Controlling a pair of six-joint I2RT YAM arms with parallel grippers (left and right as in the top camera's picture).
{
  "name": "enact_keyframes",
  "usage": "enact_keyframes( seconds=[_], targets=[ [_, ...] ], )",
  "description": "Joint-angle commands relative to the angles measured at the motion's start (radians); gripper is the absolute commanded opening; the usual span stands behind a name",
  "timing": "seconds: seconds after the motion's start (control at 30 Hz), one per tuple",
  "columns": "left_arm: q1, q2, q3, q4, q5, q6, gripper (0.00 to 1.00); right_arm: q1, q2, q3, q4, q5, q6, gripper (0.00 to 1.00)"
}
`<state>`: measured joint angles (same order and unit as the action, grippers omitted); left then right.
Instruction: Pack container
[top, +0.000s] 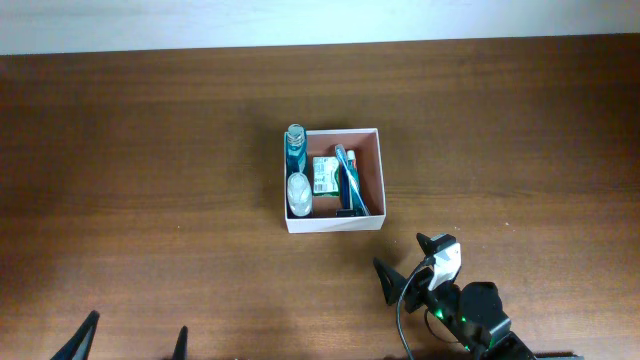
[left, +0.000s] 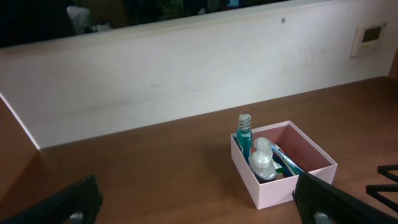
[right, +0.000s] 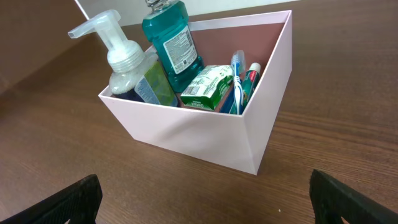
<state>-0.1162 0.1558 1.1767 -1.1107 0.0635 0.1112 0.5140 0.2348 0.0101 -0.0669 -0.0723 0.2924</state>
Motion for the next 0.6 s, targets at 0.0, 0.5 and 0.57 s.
enact_keyframes(
  seconds=[0.0,0.5,0.57],
  targets=[
    [0.002,-0.039,0.031,-0.007,0.023,0.038,1.0,0.002,-0.003,-0.005,-0.005,-0.005,0.008,0.98],
    [0.0,-0.145,0.032,-0.054,0.0,0.074,1.0,0.002,-0.003,-0.005,-0.005,-0.005,0.008,0.98],
    [0.0,-0.145,0.004,-0.005,0.0,0.089,1.0,0.002,-0.003,-0.005,-0.005,-0.005,0.008,0.98]
  ],
)
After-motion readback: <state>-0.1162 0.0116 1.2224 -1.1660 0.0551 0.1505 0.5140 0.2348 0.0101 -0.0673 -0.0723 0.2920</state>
